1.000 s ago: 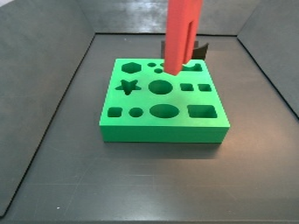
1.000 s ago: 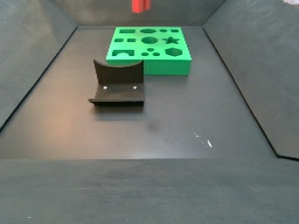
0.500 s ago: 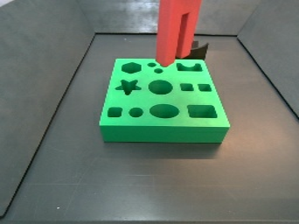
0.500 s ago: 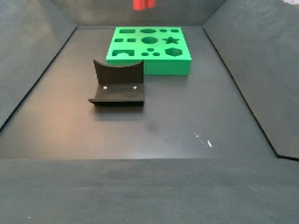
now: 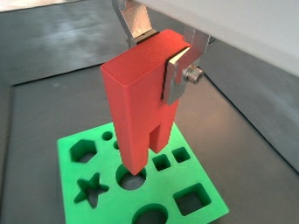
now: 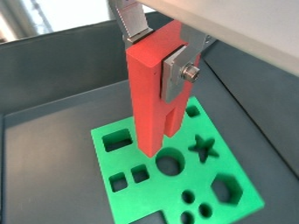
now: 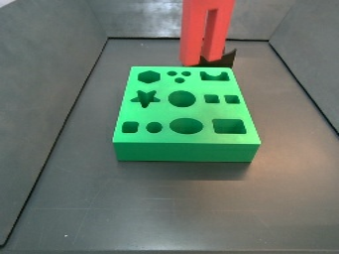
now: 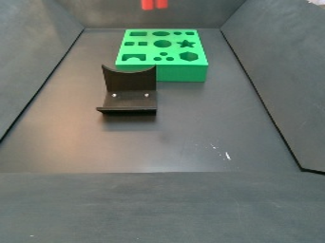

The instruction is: Insert the double-square object.

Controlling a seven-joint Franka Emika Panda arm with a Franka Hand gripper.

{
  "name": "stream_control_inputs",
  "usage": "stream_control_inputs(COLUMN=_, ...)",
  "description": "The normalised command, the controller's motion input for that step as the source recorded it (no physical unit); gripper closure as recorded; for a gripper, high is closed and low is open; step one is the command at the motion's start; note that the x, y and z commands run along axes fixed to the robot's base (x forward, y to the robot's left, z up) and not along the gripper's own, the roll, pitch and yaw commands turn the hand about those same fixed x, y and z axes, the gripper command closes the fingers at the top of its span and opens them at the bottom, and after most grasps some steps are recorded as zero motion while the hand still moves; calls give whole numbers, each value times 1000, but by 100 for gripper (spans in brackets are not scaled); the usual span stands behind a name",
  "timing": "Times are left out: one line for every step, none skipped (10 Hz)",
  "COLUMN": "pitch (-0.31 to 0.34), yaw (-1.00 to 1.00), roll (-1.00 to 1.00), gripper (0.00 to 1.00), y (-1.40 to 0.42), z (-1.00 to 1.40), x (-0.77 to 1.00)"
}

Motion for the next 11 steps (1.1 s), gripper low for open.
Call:
stream_control_inputs(pitch=99, yaw=-783, roll=-143, gripper=100, y=57, z=-423, x=326)
stream_control_inputs(pitch=74, yaw=-777, roll=-173, gripper=100, y=23, z=-417, x=326)
stream_control_inputs(pitch=90, yaw=-794, roll=-131, gripper=100, y=60, z=-580, x=314)
stream_control_inputs(pitch=96, yaw=-803, roll=-110, gripper=100, y=83, z=-629, x=297)
stream_control_inputs(pitch=103, yaw=-800, roll=-103, gripper=100, y=89, z=-640, x=289)
stream_control_inputs(pitch=86, yaw=-769, roll=-96, gripper=100, y=94, z=-657, x=334)
stream_control_inputs(pitch=163, yaw=-337, roll=-41, gripper=100, y=114, z=-343, x=694)
stream_control_inputs(pitch=54, yaw=83, roll=70, gripper=100, y=0, z=-29, x=191)
stream_control_inputs(pitch=0, yaw=26, roll=60, gripper=100, y=0, z=0, x=206)
stream_control_inputs(pitch=39, yaw=154, roll=59, gripper=100, y=0, z=-174, x=671)
stream_control_inputs(pitch=53, yaw=189, roll=60, gripper=100, y=3, z=-203, x=760)
